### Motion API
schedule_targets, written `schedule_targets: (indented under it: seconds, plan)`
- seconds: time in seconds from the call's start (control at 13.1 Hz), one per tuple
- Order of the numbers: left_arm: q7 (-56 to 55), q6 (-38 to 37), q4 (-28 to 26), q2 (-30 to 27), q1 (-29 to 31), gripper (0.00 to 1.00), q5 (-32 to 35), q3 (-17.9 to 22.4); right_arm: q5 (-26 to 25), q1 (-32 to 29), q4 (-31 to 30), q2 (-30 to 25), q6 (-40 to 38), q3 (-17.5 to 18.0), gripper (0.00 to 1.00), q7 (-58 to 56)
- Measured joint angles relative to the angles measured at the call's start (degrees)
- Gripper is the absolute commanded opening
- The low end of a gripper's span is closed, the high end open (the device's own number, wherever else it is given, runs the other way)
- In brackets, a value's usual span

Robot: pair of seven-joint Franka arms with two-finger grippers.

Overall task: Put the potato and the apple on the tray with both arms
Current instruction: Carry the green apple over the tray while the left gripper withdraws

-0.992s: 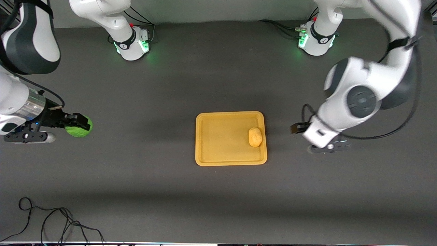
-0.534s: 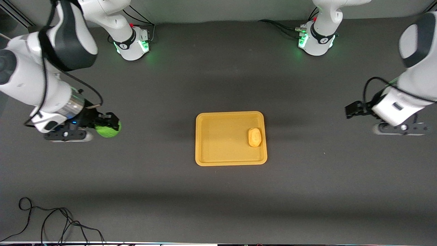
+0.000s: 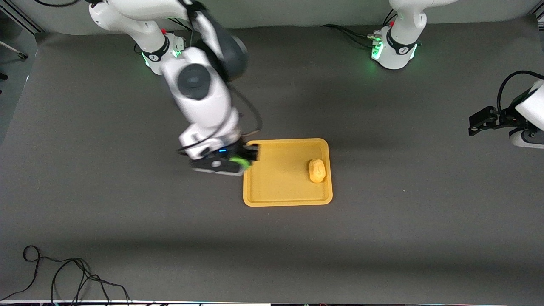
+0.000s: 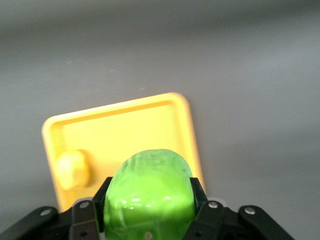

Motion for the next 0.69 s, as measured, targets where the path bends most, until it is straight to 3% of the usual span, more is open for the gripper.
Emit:
schedule_targets:
  seconds: [0.23,0.69]
  plan:
    - [0.0,0.01,-0.09,0.2,0.0,1.0,0.0,-0.11,-0.01,5.7,7.29,7.85,-0.02,-0.01,0.44,5.11]
    - [0.16,0.08,0.14,0.74,0.0,1.0,-0.03,-0.15,-0.03,5.25,8.12,17.89,6.91,-0.47,0.44,5.47]
